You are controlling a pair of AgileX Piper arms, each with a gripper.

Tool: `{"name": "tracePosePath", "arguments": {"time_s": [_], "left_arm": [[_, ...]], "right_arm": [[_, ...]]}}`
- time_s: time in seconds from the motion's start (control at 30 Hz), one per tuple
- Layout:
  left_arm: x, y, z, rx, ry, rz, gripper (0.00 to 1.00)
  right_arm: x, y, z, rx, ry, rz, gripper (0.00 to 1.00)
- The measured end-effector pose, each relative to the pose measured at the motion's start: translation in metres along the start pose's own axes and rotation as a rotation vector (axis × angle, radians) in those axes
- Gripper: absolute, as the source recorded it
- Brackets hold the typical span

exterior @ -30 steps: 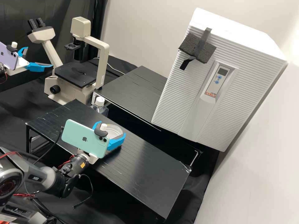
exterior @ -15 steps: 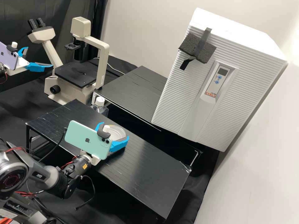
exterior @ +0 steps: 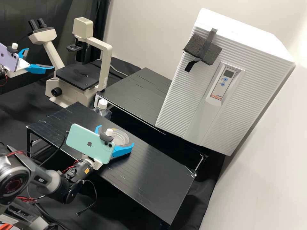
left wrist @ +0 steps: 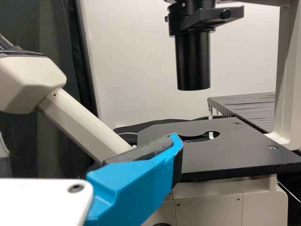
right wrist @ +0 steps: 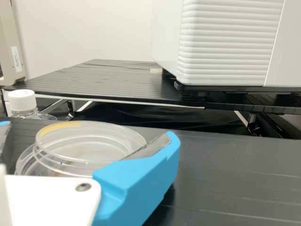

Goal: Close the petri dish lid.

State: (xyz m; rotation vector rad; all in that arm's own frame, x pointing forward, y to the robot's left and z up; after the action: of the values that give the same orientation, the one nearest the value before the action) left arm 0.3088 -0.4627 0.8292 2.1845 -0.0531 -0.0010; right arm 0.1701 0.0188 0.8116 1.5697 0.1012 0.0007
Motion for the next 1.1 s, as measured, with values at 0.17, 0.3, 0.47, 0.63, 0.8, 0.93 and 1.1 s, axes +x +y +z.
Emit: {"name": "tracePosePath", "arguments": {"time_s": [0.17, 0.3, 0.47, 0.63, 0.8, 0.93, 1.1], "left_arm": [[0.0, 0.0, 0.0, 0.0, 0.0, 0.0, 1.0], [0.0, 0.0, 0.0, 0.0, 0.0, 0.0, 1.0], [0.0, 0.0, 0.0, 0.0, 0.0, 0.0, 1.0], [0.0, 0.0, 0.0, 0.0, 0.0, 0.0, 1.0], [0.0, 0.0, 0.0, 0.0, 0.0, 0.0, 1.0], [0.0, 0.0, 0.0, 0.0, 0.0, 0.0, 1.0], [0.0, 0.0, 0.0, 0.0, 0.0, 0.0, 1.0]], "right_arm": [[-0.002, 0.001, -0.002, -0.007, -0.002, 0.004, 1.0], [-0.005, 0.004, -0.005, -0.014, 0.011, 0.013, 1.0], [-0.013, 0.013, -0.01, -0.025, 0.026, 0.047, 1.0], [-0.022, 0.025, -0.006, 0.006, 0.018, 0.097, 1.0], [-0.018, 0.026, 0.006, 0.063, -0.045, 0.108, 1.0], [-0.009, 0.019, 0.012, 0.087, -0.093, 0.104, 1.0], [-0.006, 0.016, 0.013, 0.073, -0.106, 0.109, 1.0]]}}
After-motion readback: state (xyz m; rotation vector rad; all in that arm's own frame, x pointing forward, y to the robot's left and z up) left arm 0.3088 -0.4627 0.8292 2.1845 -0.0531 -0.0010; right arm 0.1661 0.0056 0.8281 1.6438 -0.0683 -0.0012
